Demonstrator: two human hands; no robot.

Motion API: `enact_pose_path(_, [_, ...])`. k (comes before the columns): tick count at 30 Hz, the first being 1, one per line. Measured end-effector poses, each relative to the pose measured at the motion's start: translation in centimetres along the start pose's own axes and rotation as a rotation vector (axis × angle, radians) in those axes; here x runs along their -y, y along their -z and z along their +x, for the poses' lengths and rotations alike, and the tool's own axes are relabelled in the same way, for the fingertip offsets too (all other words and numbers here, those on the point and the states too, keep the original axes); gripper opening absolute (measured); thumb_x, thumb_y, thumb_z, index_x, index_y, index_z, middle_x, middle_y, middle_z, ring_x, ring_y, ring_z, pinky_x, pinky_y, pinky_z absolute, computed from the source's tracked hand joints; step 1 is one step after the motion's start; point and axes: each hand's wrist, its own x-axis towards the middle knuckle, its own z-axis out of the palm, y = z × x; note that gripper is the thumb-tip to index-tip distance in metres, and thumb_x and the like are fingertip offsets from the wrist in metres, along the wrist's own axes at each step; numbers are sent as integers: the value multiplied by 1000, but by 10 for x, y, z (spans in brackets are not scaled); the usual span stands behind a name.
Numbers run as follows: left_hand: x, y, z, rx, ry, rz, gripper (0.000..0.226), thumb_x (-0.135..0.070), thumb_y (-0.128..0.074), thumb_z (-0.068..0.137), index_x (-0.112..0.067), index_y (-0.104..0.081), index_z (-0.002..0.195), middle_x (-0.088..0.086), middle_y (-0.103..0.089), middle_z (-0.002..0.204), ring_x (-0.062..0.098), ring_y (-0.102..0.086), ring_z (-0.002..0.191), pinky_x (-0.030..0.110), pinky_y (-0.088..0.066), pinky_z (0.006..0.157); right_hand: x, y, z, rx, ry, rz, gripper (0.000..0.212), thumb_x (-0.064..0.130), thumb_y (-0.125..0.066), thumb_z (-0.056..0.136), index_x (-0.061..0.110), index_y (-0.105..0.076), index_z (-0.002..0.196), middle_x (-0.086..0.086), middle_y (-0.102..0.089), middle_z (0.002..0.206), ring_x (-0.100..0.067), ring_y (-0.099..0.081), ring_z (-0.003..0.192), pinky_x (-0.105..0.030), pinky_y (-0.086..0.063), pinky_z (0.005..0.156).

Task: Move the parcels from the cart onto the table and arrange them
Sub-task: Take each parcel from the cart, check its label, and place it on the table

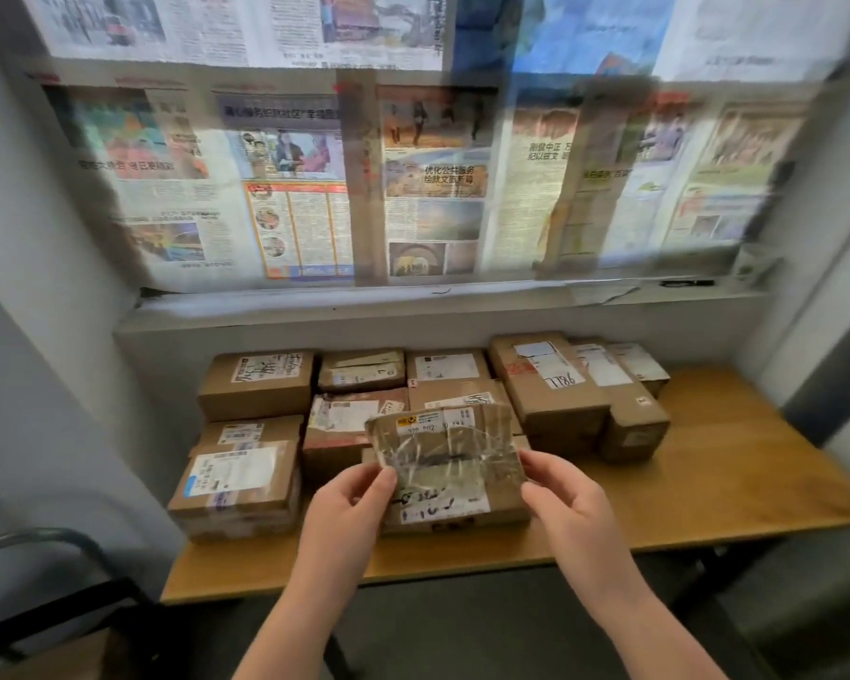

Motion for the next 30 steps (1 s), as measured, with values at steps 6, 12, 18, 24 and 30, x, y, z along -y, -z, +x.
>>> enact_pose_path(6, [-17,-84,-4,94,-33,158,45,-35,-57,91,-21,-48,132,-17,-58,101,1,-57,93,14,-48,71,-21,78,19,-60,-84,21,29,11,-48,96,29,-55,118,17,-61,107,-3,-56,102,-12,-44,75])
enact_pose_path(12, [-27,-82,7,41,-24,160,30,-32,-57,91,-28,-54,121,-18,-60,94,-2,-59,85,5,-45,58,-26,79,36,48,-79,76,28,13,-51,94,30,-53,117,21,-60,103,1,-56,97,-12,-45,74])
enact_pose_path(18, [-25,-35,14,-196,55,136,39,-31,-59,89,-19,-56,126,-14,-62,98,-2,-55,85,12,-40,63,-21,31,52,247,-52,94,28,17,-53,94,29,-55,119,16,-62,109,-2,-58,103,-19,-52,85])
enact_pose_path(24, [1,45,25,-360,199,162,48,-33,-61,89,-12,-53,131,0,-61,121,17,-56,108,36,-46,96,-17,-58,80,482,-25,-65,32,23,-56,92,24,-55,124,12,-61,111,-4,-58,102,-29,-52,91])
enact_pose_path(30, [51,81,39,-445,287,50,21,-29,-67,85,-12,-69,98,-1,-72,86,12,-67,79,30,-54,69,-16,-126,124,632,-46,-191,11,22,-56,92,23,-58,103,3,-63,104,-11,-61,96,-32,-55,85])
